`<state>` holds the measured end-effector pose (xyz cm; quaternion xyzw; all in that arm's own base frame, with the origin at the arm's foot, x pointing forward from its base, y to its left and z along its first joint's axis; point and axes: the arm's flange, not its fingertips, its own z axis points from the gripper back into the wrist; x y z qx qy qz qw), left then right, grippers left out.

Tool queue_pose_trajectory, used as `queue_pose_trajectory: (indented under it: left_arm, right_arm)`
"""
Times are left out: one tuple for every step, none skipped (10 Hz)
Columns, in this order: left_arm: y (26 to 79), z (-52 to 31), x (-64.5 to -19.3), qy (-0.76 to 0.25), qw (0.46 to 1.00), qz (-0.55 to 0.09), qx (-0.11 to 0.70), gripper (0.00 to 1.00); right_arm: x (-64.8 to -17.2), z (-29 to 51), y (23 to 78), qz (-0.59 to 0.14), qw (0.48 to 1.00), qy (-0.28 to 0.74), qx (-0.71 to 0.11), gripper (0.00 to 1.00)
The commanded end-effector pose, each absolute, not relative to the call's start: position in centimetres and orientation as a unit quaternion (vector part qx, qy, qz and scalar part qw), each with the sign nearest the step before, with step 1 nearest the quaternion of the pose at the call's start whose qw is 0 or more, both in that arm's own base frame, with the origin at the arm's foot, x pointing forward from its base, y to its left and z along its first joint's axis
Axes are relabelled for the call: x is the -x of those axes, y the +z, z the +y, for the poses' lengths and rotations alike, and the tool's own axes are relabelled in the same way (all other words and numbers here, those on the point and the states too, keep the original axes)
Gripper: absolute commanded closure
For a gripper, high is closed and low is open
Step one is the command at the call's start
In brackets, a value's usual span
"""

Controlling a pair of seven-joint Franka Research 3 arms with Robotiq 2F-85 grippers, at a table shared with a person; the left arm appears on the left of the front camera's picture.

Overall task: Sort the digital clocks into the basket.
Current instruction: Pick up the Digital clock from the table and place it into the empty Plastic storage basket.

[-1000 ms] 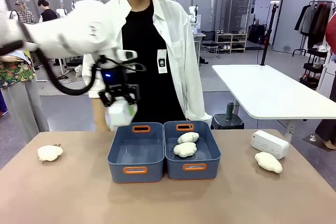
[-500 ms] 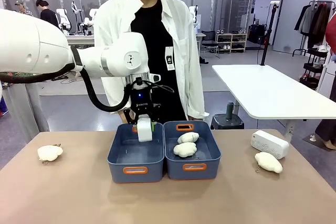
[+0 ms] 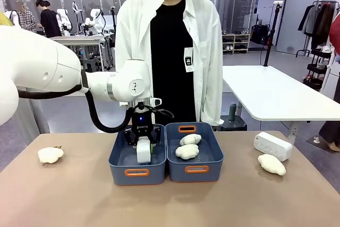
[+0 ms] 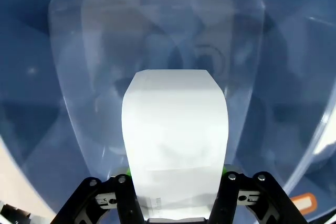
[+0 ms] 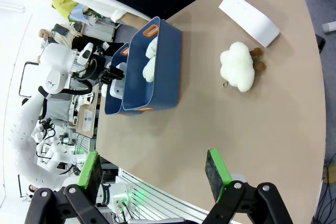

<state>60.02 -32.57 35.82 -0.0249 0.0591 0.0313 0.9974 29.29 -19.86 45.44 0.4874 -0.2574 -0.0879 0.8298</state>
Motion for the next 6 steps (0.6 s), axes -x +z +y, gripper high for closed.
queue_pose_trajectory:
  left_arm:
    - [35.37, -31.66, -59.12, 0.021, 0.999, 0.047, 0.014, 0.48]
    - [35.36, -31.46, -59.04, 0.022, 0.999, 0.046, 0.010, 0.48]
    - [35.60, -31.21, -58.95, 0.024, 0.999, 0.045, 0.008, 0.20]
    - [35.57, -31.12, -58.85, 0.022, 0.999, 0.047, 0.007, 0.21]
    - [35.66, -31.00, -58.71, 0.024, 0.999, 0.048, 0.007, 0.00]
    - [36.31, -30.76, -58.55, 0.025, 0.999, 0.044, 0.015, 0.00]
  right_arm:
    - [-29.04, -19.85, 45.66, -0.260, 0.828, -0.084, -0.490, 0.00]
    - [-29.04, -19.85, 45.66, -0.260, 0.828, -0.084, -0.490, 0.00]
    - [-29.04, -19.85, 45.66, -0.260, 0.828, -0.084, -0.490, 0.00]
    - [-29.04, -19.85, 45.66, -0.260, 0.828, -0.084, -0.490, 0.00]
    - [-29.04, -19.85, 45.66, -0.260, 0.828, -0.084, -0.490, 0.00]
    - [-29.04, -19.85, 45.66, -0.260, 0.828, -0.084, -0.490, 0.00]
